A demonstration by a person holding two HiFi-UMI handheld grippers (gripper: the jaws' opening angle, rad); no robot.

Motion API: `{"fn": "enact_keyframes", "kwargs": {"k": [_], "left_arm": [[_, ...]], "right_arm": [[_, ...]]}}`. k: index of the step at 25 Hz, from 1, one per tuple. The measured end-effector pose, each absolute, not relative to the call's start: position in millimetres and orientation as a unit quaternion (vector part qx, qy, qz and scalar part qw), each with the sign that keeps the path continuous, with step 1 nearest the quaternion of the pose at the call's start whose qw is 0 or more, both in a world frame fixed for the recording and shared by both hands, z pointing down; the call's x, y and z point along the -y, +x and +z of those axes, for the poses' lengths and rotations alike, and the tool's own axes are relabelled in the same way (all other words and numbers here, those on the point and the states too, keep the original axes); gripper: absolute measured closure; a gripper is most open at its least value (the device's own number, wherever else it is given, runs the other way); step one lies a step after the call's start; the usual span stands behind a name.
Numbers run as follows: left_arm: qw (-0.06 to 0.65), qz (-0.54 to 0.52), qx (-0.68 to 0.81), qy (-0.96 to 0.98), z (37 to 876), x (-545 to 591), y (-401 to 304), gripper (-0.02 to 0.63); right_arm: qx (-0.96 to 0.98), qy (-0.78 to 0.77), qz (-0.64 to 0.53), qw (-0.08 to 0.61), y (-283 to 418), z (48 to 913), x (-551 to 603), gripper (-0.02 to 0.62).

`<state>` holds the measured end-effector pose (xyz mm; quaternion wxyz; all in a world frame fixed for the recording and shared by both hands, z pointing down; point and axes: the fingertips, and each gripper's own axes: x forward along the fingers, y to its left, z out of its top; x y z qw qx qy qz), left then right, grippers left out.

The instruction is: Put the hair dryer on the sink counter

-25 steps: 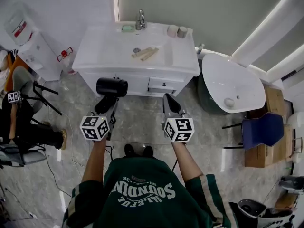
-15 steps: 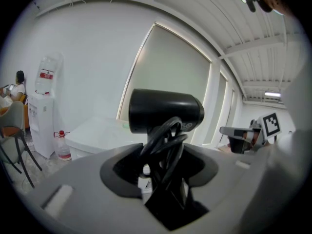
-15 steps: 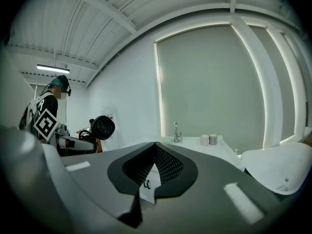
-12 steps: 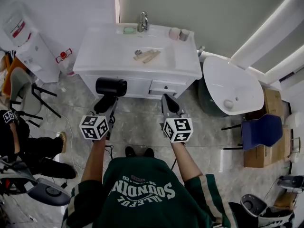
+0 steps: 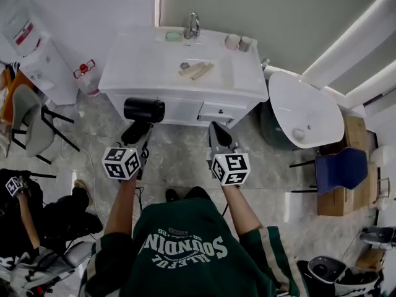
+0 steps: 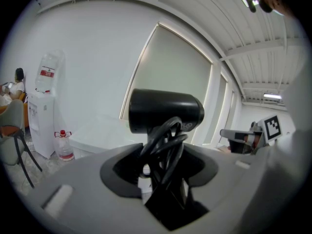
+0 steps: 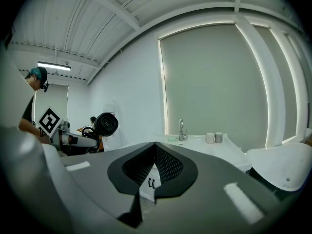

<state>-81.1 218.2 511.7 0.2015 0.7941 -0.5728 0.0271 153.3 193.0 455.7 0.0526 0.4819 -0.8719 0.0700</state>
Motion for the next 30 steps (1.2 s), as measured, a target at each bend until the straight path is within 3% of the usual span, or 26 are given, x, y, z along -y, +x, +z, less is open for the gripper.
{"fn": "enact_keyframes", "kwargs": {"k": [14, 30], "left_arm": [[0.201, 0.034, 0.564, 0.8, 518, -195, -89, 0.357], [0.218, 0.047, 0.579, 0.784, 534, -102, -109, 0.357]], "right_arm": [[0.87, 0.485, 0.064, 0.06, 146, 468, -176, 0.592], [0.877, 0.467, 0.091, 0.071, 123, 491, -69, 0.592]]}}
